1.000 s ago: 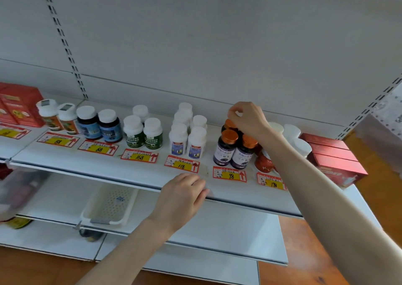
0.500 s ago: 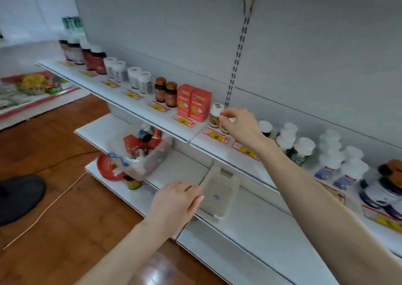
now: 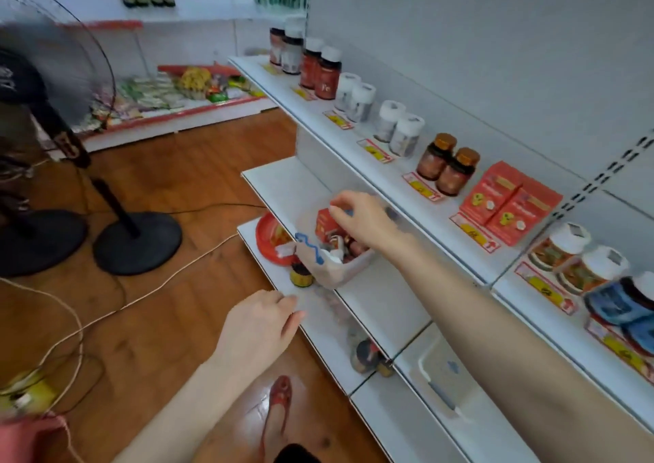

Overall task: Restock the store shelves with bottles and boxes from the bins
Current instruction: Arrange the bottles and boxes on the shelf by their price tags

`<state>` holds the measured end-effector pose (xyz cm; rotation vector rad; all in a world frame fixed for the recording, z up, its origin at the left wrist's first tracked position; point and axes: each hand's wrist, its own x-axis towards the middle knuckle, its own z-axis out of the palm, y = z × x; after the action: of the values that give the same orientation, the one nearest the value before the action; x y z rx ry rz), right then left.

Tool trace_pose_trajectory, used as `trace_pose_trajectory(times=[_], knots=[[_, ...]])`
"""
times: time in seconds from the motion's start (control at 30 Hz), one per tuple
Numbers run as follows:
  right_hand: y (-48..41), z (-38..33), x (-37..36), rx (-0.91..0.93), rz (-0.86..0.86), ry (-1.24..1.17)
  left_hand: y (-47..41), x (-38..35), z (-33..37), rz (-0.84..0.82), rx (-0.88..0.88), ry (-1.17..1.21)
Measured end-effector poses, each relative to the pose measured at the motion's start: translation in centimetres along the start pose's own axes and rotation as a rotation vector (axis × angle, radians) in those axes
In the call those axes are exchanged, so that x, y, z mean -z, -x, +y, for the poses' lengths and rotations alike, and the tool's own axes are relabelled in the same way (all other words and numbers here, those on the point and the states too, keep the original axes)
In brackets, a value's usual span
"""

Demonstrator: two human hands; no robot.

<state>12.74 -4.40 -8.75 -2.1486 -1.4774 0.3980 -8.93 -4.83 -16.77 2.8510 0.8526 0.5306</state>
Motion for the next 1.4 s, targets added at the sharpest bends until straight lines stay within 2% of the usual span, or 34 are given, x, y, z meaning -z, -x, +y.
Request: trace_pose_trajectory(times=[0.33, 0.6, 0.77, 0.97, 1.07, 1.2, 1.4], knots=[[-12.7, 7.2, -7.7, -0.339, -0.192, 0.022, -11.4, -5.3, -11.5, -0.128, 0.027, 0.019], [-14.7, 13.9, -13.2, -0.679, -0.35, 0.109, -18.2, -11.5, -16.9, -0.246, -0.002, 0.127], [-15.5, 16.8, -17.4, -0.838, -0.372, 0.104, -23.4, -17.5, -19.4, -0.294, -0.134, 0.187], [-16.0, 19.5, -21.8, -1.004, -0.305, 0.046, -27.8, -24.4, -20.0, -0.461, -0.217, 0.187], [-16.2, 20.4, -22.8, -1.032, -0.346, 0.094, -28.5, -26.4, -20.1, -0.505, -0.3, 0.163], [-16.1, 20.1, -21.7, -1.052, -0.32, 0.181, -28.9, -27.2, -20.7, -0.513, -0.386, 0.094], [-13.2, 17.6, -15.5, -1.051, -0.022, -0.022, -31.6, -28.0, -17.9, -0.508, -0.554, 0.148]])
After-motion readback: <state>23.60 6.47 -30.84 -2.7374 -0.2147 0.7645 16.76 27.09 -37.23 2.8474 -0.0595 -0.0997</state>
